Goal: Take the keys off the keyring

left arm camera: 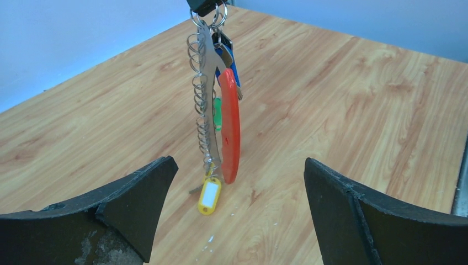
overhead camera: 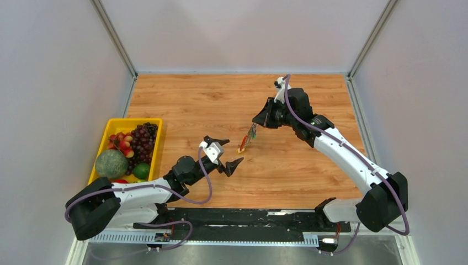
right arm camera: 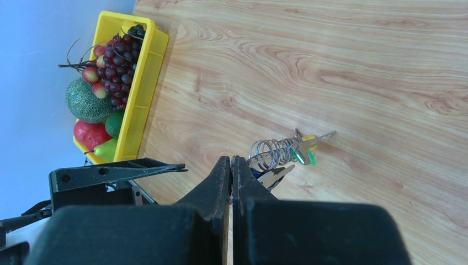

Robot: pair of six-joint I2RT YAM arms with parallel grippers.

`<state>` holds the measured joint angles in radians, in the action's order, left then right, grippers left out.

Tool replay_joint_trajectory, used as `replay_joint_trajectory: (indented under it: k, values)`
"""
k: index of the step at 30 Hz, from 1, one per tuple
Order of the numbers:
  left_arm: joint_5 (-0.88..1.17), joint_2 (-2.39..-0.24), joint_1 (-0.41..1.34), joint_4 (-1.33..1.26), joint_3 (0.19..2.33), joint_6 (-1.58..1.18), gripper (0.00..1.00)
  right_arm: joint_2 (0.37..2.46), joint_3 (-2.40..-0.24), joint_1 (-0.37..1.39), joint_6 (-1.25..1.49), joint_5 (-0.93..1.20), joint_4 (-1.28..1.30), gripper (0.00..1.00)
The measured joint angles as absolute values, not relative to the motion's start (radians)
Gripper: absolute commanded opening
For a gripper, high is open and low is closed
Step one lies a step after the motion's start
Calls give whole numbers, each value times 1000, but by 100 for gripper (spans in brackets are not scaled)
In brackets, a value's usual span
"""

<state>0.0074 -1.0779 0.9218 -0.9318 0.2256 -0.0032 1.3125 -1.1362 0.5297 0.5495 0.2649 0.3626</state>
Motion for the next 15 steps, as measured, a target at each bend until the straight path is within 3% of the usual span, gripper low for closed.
replay_joint_trajectory:
  k: [10,12,15]
  values:
    - [-76,-1269,937,-963,398,88,85,1310,-1136,530,560,276,363,0]
    - [-97,-1321,938,-984,432,104,74,1305,-1136,530,561,277,364,0]
    - [-118,-1394,938,-1013,465,119,44,1290,-1136,530,564,280,374,0]
